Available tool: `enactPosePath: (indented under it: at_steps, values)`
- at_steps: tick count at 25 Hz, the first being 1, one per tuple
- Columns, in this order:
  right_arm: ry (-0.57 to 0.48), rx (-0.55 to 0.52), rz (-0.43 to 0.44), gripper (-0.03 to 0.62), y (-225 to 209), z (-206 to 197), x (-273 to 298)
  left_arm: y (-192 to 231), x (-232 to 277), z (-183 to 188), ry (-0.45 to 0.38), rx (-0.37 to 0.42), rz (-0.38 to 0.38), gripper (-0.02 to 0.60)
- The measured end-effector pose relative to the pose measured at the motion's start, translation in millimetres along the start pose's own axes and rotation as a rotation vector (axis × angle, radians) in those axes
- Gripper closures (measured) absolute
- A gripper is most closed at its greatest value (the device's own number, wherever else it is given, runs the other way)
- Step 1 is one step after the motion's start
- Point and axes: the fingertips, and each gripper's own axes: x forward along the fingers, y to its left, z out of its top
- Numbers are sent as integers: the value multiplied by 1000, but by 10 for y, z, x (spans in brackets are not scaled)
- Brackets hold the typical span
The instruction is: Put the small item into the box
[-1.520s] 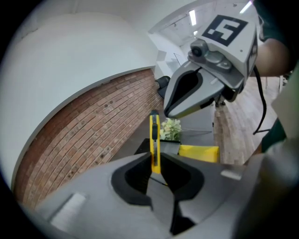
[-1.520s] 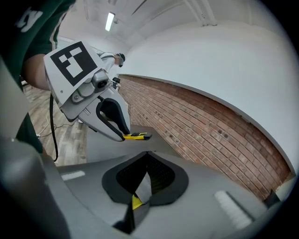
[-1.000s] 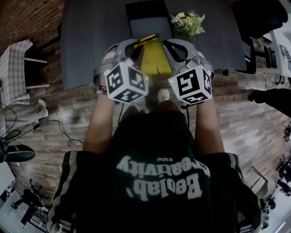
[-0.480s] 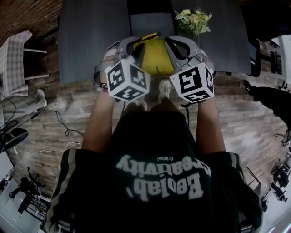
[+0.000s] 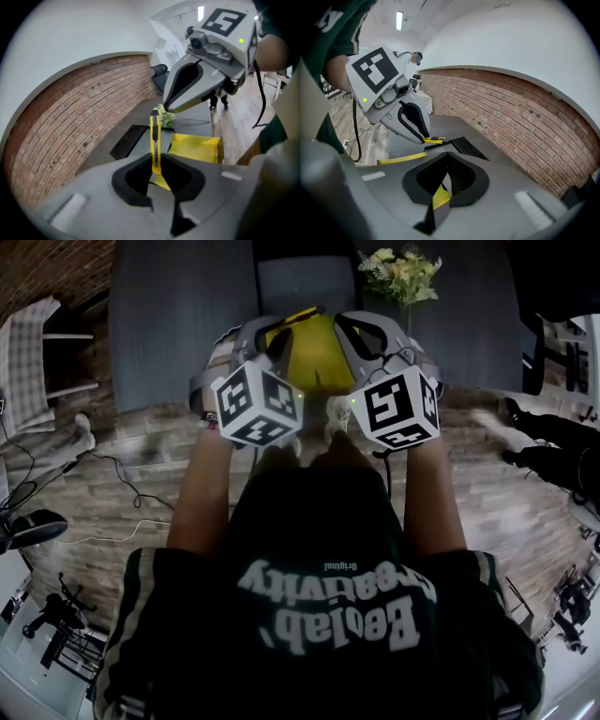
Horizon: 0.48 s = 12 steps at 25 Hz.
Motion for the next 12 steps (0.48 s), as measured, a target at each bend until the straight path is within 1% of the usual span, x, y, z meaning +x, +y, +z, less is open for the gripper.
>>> enactPosePath:
  at_steps: [6, 12]
  values:
    - [9, 20, 22, 588, -65, -179, 63, -88, 212, -52, 40, -6, -33, 523]
    - [19, 40, 49, 588, -6, -333, 110, -206, 353, -150, 77, -12, -60, 522]
